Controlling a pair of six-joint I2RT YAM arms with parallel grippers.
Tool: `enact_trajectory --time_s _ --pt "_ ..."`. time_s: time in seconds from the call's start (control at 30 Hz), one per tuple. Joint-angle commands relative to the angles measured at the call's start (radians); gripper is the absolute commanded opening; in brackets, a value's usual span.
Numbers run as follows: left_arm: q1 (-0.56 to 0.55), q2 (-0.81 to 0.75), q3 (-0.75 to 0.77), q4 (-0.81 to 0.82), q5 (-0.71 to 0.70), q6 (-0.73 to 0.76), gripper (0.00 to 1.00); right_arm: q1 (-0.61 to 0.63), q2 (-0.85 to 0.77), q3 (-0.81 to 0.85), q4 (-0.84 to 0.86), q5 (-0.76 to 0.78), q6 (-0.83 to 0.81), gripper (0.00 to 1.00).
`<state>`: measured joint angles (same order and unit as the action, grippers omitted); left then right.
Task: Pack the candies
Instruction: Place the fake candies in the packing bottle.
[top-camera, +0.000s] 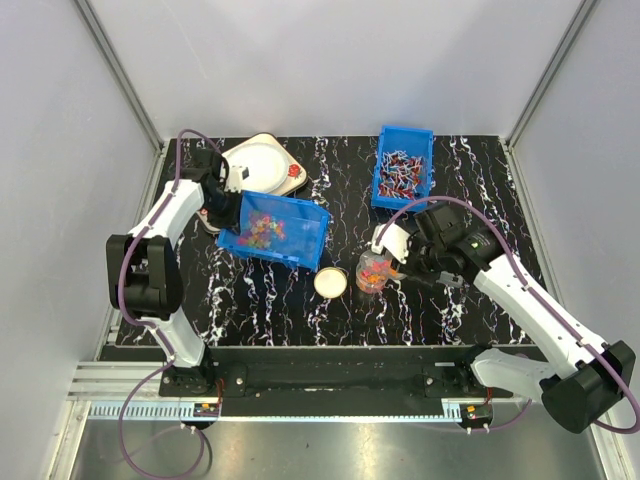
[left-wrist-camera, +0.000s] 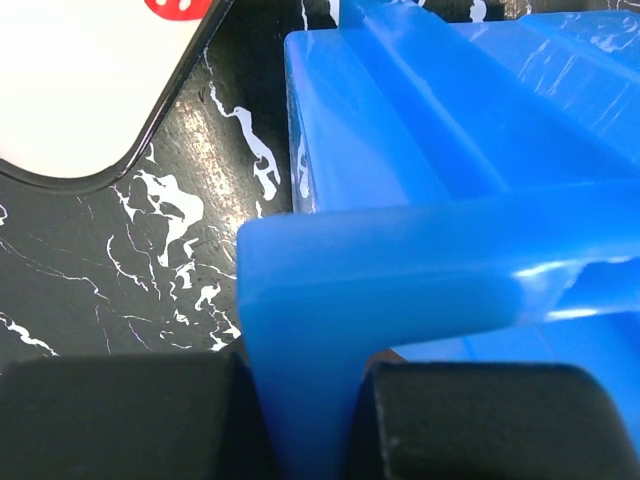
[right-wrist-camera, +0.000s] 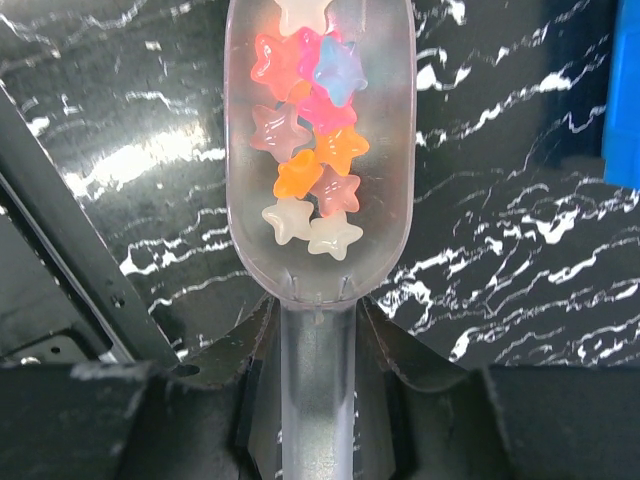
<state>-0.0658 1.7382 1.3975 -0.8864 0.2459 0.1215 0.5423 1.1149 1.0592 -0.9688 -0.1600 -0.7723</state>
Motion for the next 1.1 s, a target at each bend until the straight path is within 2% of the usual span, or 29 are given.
enact_trajectory --time_s 0.0,0.73,1.07 --pt "0.006 -0.040 0.001 0.061 0.036 -0.028 0.00 -0.004 0.006 0.019 -0.040 0.048 -0.033 0.00" --pt "0.006 -0.034 -0.008 0.070 0.036 -0.036 0.00 -0.001 0.125 0.085 -0.146 0.158 -0.090 0.00" --pt "0.006 -0.031 -0.011 0.072 0.039 -0.037 0.00 0.031 0.172 0.108 -0.159 0.263 -0.107 0.00"
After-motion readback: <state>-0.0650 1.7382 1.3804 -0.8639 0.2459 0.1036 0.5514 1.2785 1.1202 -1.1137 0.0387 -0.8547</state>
